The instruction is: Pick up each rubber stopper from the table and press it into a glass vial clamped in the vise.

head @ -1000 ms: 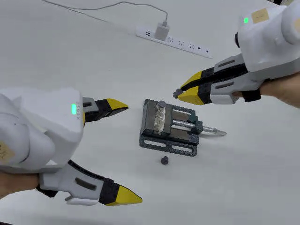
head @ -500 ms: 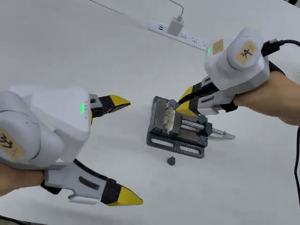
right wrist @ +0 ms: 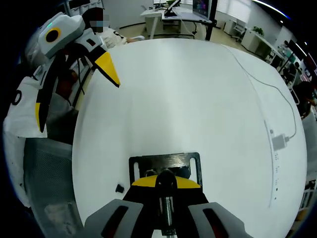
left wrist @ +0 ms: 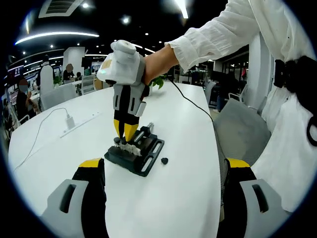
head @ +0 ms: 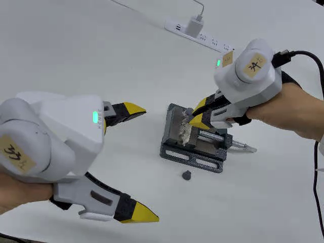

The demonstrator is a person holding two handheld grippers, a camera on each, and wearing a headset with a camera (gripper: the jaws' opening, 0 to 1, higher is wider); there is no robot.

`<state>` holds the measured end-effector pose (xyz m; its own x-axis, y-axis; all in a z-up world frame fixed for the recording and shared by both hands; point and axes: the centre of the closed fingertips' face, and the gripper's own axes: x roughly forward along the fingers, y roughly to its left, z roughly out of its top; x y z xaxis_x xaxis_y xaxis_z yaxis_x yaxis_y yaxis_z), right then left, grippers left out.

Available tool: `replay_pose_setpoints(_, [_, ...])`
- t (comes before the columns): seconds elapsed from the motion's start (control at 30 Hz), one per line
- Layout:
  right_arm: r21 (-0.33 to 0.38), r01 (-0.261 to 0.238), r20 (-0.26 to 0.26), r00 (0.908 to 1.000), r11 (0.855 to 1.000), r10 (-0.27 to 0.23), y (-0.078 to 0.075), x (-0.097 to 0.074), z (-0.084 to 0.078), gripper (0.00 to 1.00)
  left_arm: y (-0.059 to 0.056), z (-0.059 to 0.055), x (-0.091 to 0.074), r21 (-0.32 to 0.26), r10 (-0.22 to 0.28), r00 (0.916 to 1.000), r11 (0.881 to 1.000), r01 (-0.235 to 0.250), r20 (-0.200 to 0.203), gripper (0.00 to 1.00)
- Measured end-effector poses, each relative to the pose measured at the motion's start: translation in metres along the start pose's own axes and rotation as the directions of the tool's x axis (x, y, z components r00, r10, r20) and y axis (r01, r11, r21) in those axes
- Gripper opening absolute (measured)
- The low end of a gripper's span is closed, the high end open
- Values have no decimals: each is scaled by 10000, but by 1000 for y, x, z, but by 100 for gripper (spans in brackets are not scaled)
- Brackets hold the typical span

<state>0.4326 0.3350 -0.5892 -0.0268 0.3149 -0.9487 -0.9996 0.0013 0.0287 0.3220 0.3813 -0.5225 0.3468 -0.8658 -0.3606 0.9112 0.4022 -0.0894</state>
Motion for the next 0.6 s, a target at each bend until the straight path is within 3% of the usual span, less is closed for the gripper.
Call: replay_pose_setpoints(0.6, [64, -83, -27, 10000, 9999, 83, -6, 3, -2, 6, 0, 1, 0, -157, 6, 9998, 9999, -3, 187, 99])
